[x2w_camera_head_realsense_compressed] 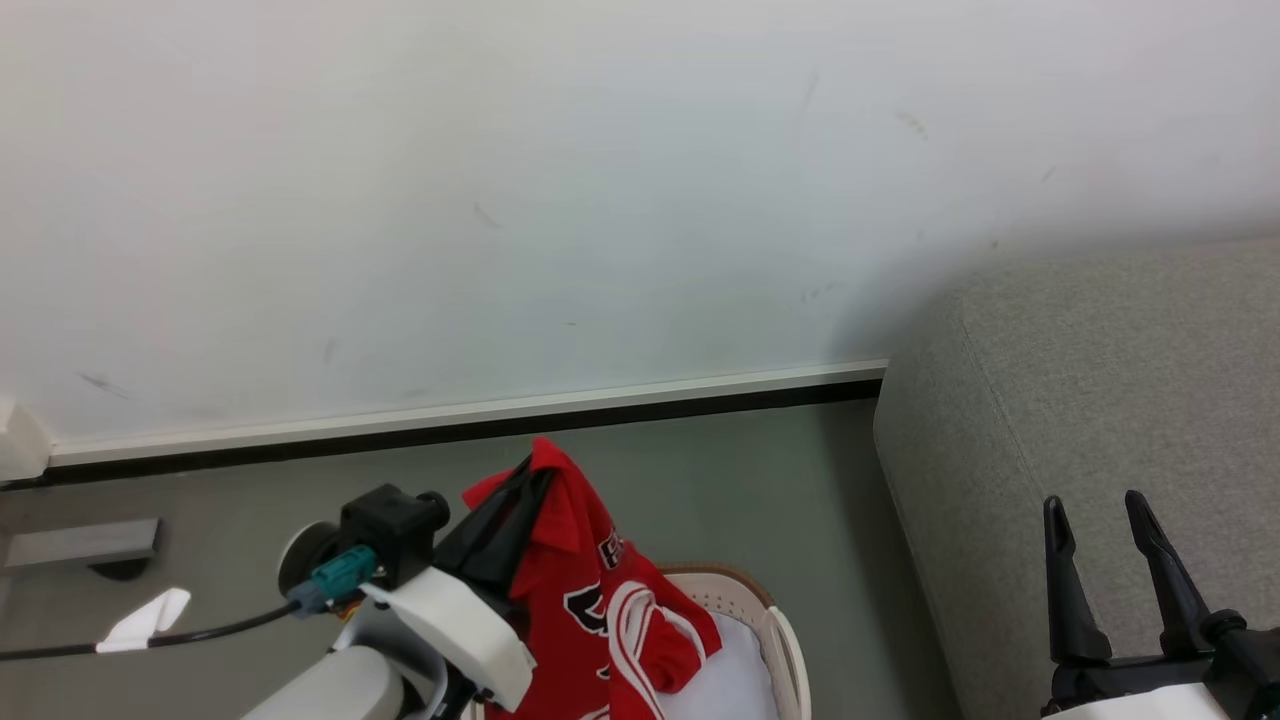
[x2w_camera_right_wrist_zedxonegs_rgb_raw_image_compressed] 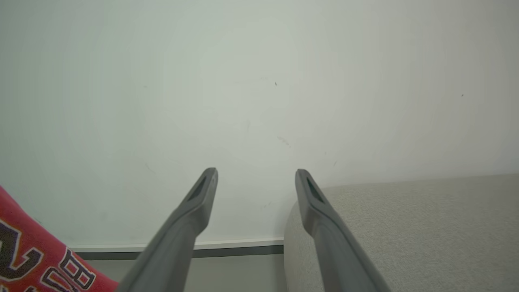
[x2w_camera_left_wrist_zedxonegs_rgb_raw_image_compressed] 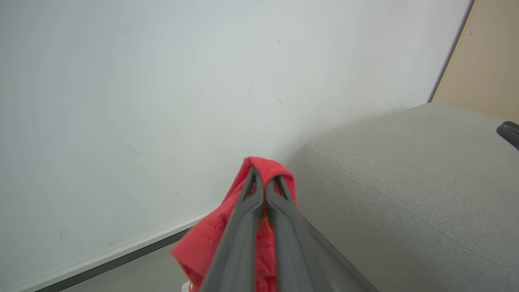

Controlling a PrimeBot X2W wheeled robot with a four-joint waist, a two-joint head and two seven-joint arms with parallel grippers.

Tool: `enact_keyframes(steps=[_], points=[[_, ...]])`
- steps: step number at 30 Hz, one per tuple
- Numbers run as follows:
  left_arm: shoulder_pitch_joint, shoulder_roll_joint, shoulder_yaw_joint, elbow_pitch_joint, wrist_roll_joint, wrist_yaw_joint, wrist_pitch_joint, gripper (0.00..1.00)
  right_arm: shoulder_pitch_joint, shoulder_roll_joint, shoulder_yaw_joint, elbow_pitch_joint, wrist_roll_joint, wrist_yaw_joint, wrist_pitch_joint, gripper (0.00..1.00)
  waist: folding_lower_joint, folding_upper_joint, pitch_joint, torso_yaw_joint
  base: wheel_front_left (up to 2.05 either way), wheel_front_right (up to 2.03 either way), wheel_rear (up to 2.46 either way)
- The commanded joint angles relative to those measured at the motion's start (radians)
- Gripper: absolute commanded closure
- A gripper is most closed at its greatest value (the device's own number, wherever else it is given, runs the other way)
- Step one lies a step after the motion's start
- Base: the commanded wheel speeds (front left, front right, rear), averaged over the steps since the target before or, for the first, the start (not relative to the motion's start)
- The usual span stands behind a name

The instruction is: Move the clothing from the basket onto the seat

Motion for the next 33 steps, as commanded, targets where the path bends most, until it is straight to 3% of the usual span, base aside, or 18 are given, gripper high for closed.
enact_keyframes(steps=[1,12,16,25,33], points=[[0.014,0.015,0.006,-0.024,-0.005,0.009,0.007,1.00,0.016,-0.004,-0.002,-0.002,-0.012,-0.002,0.001,0.00,0.0003,0.0000,-0.005,-0.004,0.00,0.00,0.00],[0.011,0.058,0.018,-0.160,-0.003,0.047,0.047,1.00,0.000,-0.003,0.080,-0.025,-0.016,-0.002,0.001,0.00,0.0003,0.0000,-0.012,-0.005,0.00,0.00,0.00],[0.000,0.058,0.012,-0.203,0.002,0.050,0.059,1.00,-0.028,-0.021,0.189,-0.036,-0.001,-0.002,0.001,0.00,0.0003,0.0000,-0.013,-0.004,0.00,0.00,0.00],[-0.051,0.016,-0.025,-0.264,0.022,0.038,0.099,1.00,-0.163,-0.123,0.504,-0.016,0.072,-0.002,0.001,0.00,0.0003,0.0000,-0.012,0.006,0.00,0.00,0.00],[-0.096,-0.041,-0.070,-0.274,0.042,0.019,0.120,1.00,-0.282,-0.124,0.640,0.039,0.109,-0.002,0.001,0.00,0.0003,0.0000,-0.014,0.019,0.00,0.00,0.00]])
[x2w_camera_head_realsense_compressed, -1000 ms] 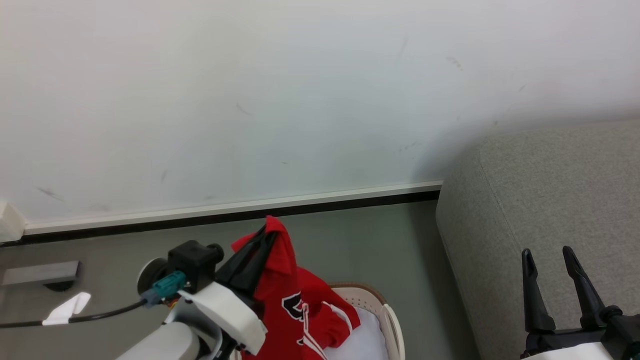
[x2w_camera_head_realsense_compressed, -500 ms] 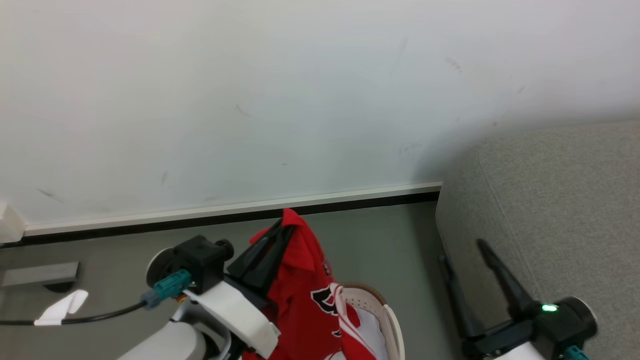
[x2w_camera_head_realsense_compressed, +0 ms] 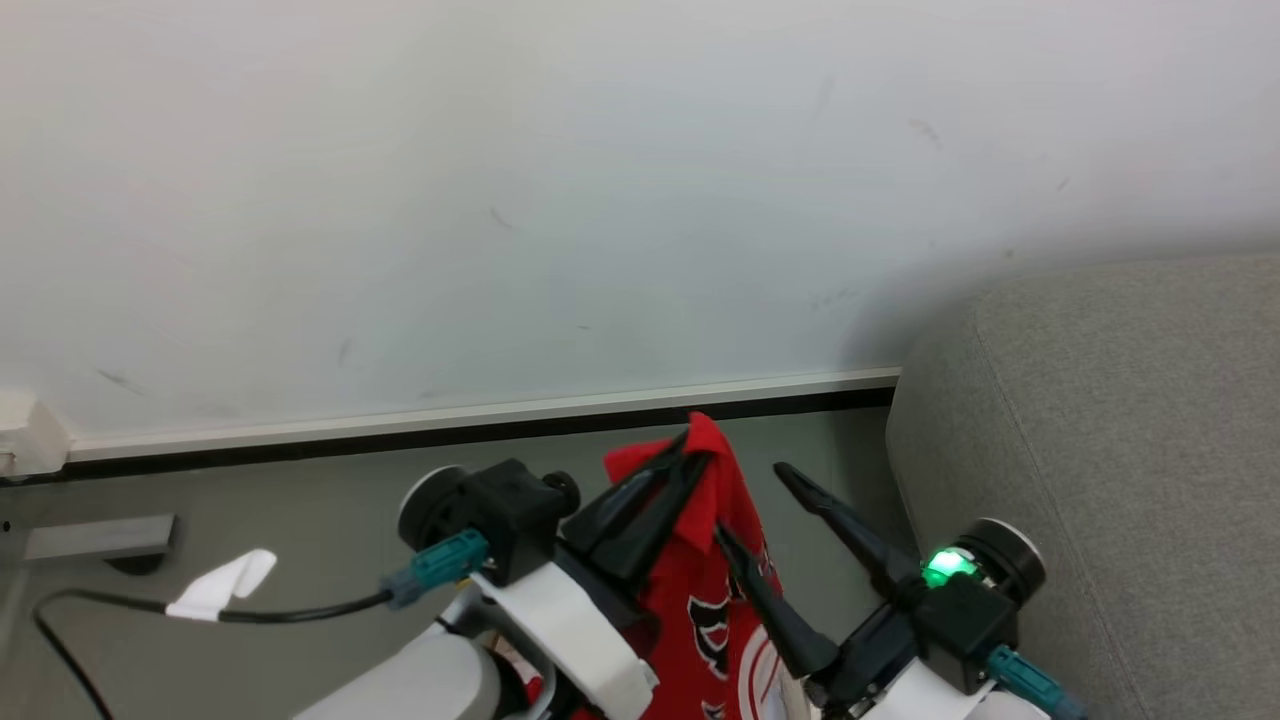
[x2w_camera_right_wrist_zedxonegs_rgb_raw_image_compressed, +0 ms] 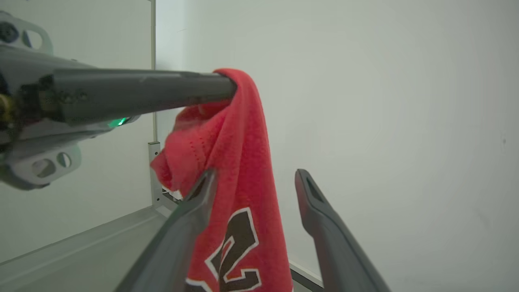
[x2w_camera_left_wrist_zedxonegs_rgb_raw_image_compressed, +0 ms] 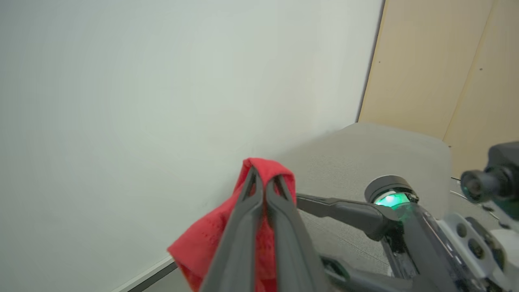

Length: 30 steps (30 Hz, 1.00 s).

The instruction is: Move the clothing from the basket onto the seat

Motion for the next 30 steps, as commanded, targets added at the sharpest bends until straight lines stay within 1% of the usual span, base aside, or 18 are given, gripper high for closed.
enact_keyframes(steps=[1,6,13,14,15,16,17,18,21,22,23,24,26,27,28,30], points=[[-0.015,-0.009,-0.009,-0.004,0.017,-0.005,0.005,1.00,-0.024,-0.002,0.025,0.017,0.016,-0.002,0.001,0.00,-0.0001,0.0000,-0.001,0.003,0.00,0.00,0.00],[-0.027,-0.025,-0.035,-0.021,0.026,-0.015,0.021,1.00,-0.057,-0.005,0.074,0.071,0.026,-0.002,0.001,0.00,-0.0001,0.0000,-0.002,0.014,0.00,0.00,0.00],[-0.029,-0.034,-0.054,-0.061,0.009,-0.033,0.041,1.00,-0.062,0.002,0.083,0.151,0.039,-0.002,0.001,0.00,-0.0001,0.0000,-0.005,0.031,0.00,0.00,0.00],[-0.029,-0.034,-0.056,-0.065,0.008,-0.034,0.043,1.00,-0.059,0.003,0.089,0.168,0.050,-0.002,0.001,0.04,-0.0001,0.0000,-0.006,0.033,0.00,0.00,0.00],[-0.029,-0.034,-0.056,-0.065,0.008,-0.034,0.043,1.00,-0.059,0.003,0.089,0.168,0.050,-0.002,0.001,0.04,-0.0001,0.0000,-0.006,0.033,0.00,0.00,0.00],[-0.030,-0.035,-0.058,-0.069,0.007,-0.035,0.044,1.00,-0.061,0.001,0.098,0.185,0.057,-0.002,0.001,0.55,-0.0001,0.0000,-0.008,0.035,0.00,0.00,0.00],[-0.030,-0.035,-0.058,-0.072,0.006,-0.035,0.045,1.00,-0.065,0.001,0.102,0.199,0.068,-0.002,0.001,0.88,-0.0001,0.0000,-0.009,0.037,0.00,0.00,0.00],[-0.030,-0.035,-0.058,-0.074,0.005,-0.034,0.045,1.00,-0.070,0.003,0.104,0.209,0.080,-0.002,0.001,1.00,-0.0001,0.0000,-0.010,0.038,0.00,0.00,0.00],[-0.026,-0.029,-0.054,-0.076,0.001,-0.028,0.042,1.00,-0.071,0.013,0.089,0.219,0.101,-0.002,0.001,1.00,-0.0001,0.0000,-0.012,0.038,0.00,0.00,0.00],[-0.024,-0.027,-0.053,-0.072,0.002,-0.026,0.040,0.92,-0.071,0.015,0.082,0.219,0.106,-0.002,0.001,1.00,-0.0001,0.0000,-0.012,0.036,0.00,0.00,0.00],[-0.022,-0.025,-0.052,-0.068,0.003,-0.024,0.038,0.79,-0.071,0.016,0.075,0.219,0.110,-0.002,0.001,1.00,-0.0001,0.0000,-0.011,0.035,0.00,0.00,0.00],[-0.018,-0.024,-0.051,-0.063,0.002,-0.022,0.036,0.68,-0.072,0.016,0.068,0.220,0.114,-0.002,0.001,1.00,-0.0001,0.0000,-0.011,0.033,0.00,0.00,0.00],[-0.009,-0.019,-0.051,-0.052,0.003,-0.018,0.030,0.51,-0.073,0.014,0.053,0.217,0.120,-0.002,0.001,1.00,-0.0001,0.0000,-0.010,0.029,0.00,0.00,0.00],[-0.005,-0.017,-0.052,-0.045,0.004,-0.019,0.029,0.20,-0.075,0.013,0.047,0.213,0.123,-0.002,0.001,1.00,-0.0001,0.0000,-0.009,0.026,0.00,0.00,0.00],[-0.001,-0.017,-0.051,-0.039,-0.001,-0.018,0.027,0.00,-0.076,0.010,0.038,0.210,0.124,-0.002,0.001,1.00,-0.0001,0.0000,-0.007,0.023,0.00,0.00,0.00],[0.004,-0.011,-0.051,-0.023,-0.002,-0.018,0.020,0.00,-0.072,0.004,0.019,0.203,0.127,-0.002,0.001,1.00,-0.0001,0.0000,-0.005,0.017,0.00,0.00,0.00]])
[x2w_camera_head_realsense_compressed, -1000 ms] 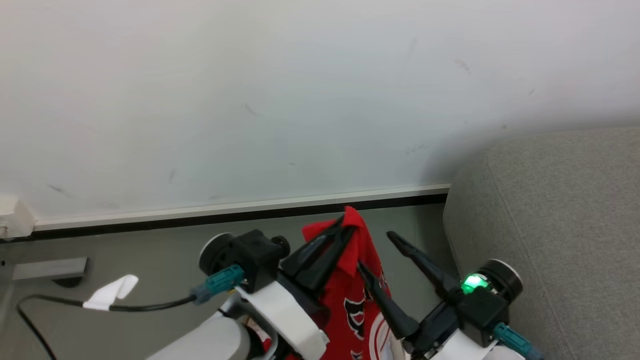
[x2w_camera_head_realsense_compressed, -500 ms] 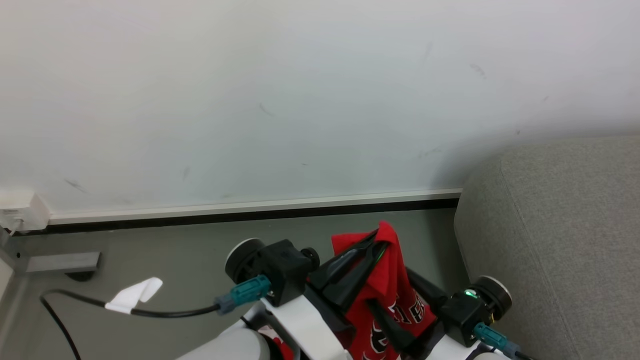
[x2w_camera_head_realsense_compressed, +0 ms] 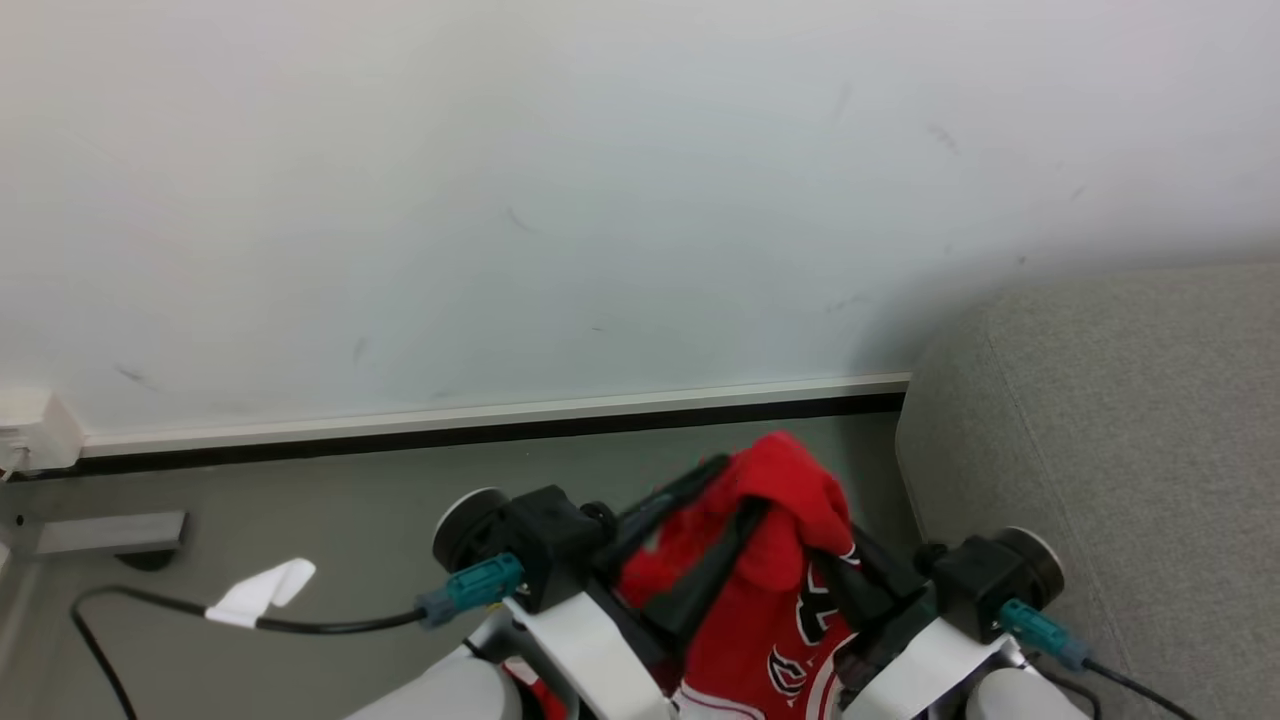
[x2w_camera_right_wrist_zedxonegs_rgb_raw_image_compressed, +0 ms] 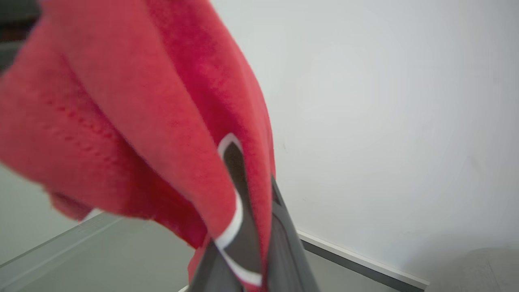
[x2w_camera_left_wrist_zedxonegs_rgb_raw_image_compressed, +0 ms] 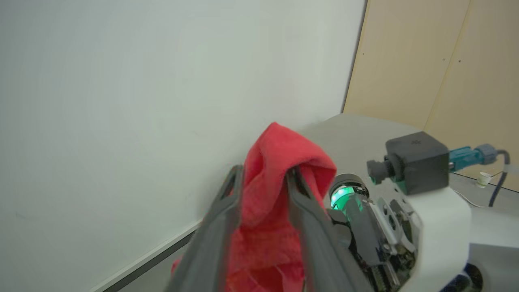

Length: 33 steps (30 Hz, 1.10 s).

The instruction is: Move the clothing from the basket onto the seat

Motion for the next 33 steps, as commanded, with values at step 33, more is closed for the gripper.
enact_keyframes(steps=[33], points=[[0.018,-0.077,-0.045,0.173,0.018,-0.030,-0.105,0.00,0.052,-0.144,-0.296,-0.222,0.014,-0.002,0.004,1.00,-0.0001,0.0000,0.101,-0.283,0.00,0.00,0.00]])
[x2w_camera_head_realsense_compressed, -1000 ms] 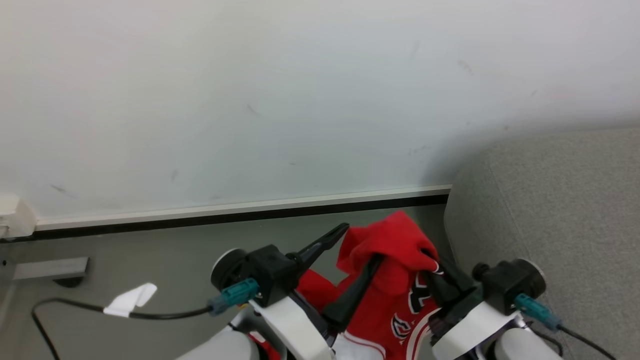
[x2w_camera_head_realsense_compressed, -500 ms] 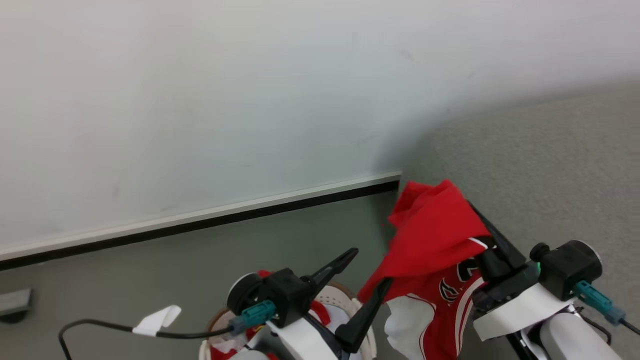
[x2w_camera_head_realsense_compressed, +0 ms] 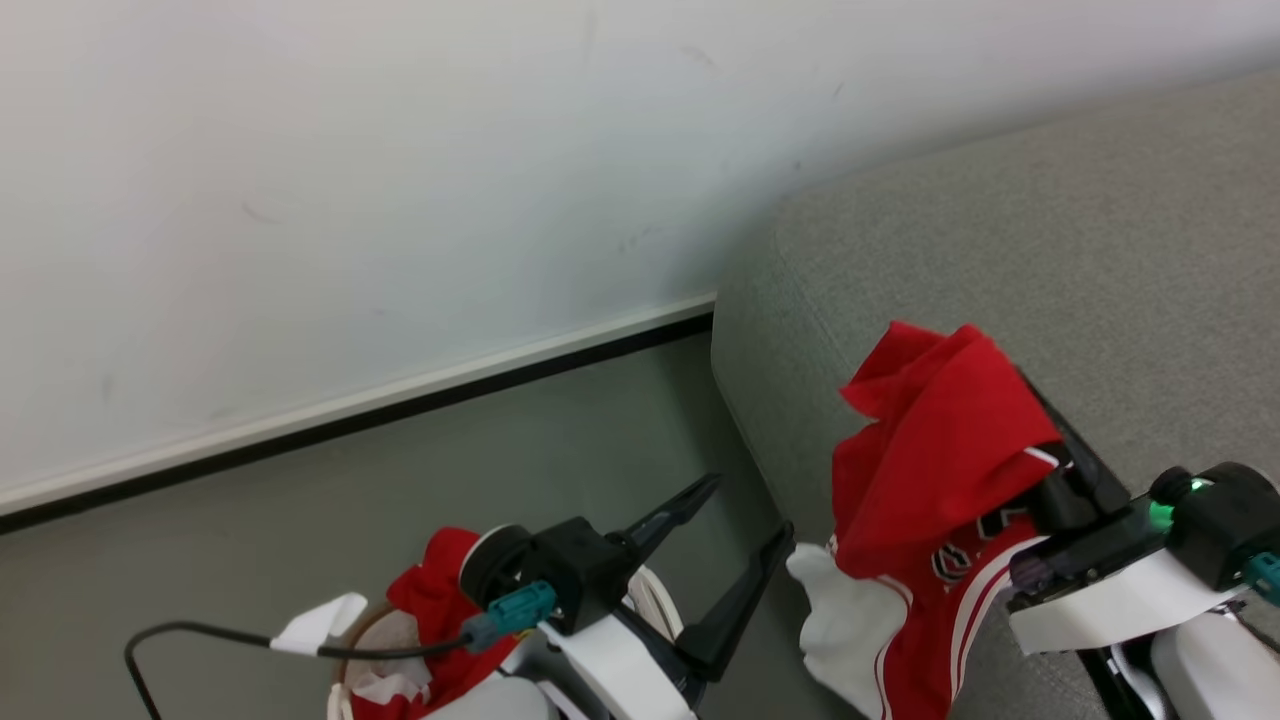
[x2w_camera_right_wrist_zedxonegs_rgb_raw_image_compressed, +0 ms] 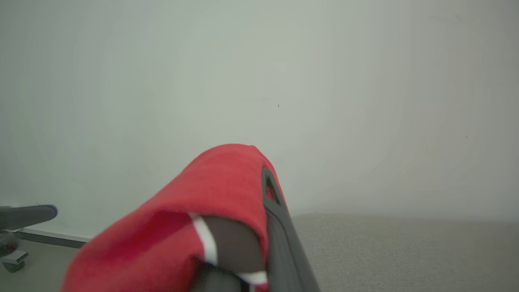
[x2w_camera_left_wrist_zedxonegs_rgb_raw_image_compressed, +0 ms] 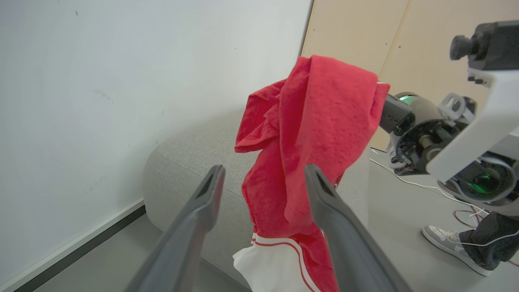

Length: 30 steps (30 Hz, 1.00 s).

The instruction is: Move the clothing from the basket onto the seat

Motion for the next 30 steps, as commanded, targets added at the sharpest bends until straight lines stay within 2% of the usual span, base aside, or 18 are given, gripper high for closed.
enact_keyframes(steps=[1,6,12,19,24,30], points=[[-0.020,0.001,0.000,0.001,0.018,-0.003,0.001,0.00,-0.016,-0.010,-0.015,-0.013,0.009,-0.002,-0.001,1.00,0.0000,0.0000,0.028,-0.001,0.00,0.00,0.00],[-0.076,0.010,0.006,-0.007,0.031,-0.014,0.017,0.00,-0.081,-0.022,-0.081,-0.034,0.018,-0.002,0.010,1.00,0.0000,0.0000,0.119,0.022,0.00,0.00,0.00],[-0.201,0.004,0.014,0.001,0.071,-0.047,0.049,0.00,-0.259,-0.057,-0.201,0.010,0.024,-0.002,0.067,1.00,0.0000,0.0000,0.264,0.081,0.00,0.00,0.00],[-0.324,-0.025,0.018,0.033,0.109,-0.080,0.047,0.00,-0.552,-0.166,-0.313,0.167,-0.005,-0.002,0.160,1.00,0.0000,0.0000,0.406,0.170,0.00,0.00,0.00],[-0.361,-0.050,0.021,0.050,0.123,-0.089,0.025,0.00,-0.758,-0.243,-0.471,0.308,-0.088,-0.002,0.184,1.00,0.0000,0.0000,0.476,0.232,0.00,0.00,0.00],[-0.376,-0.058,0.019,0.050,0.135,-0.090,0.007,0.00,-0.888,-0.310,-0.655,0.487,-0.292,-0.002,0.205,1.00,0.0000,0.0000,0.548,0.291,0.00,0.00,0.00]])
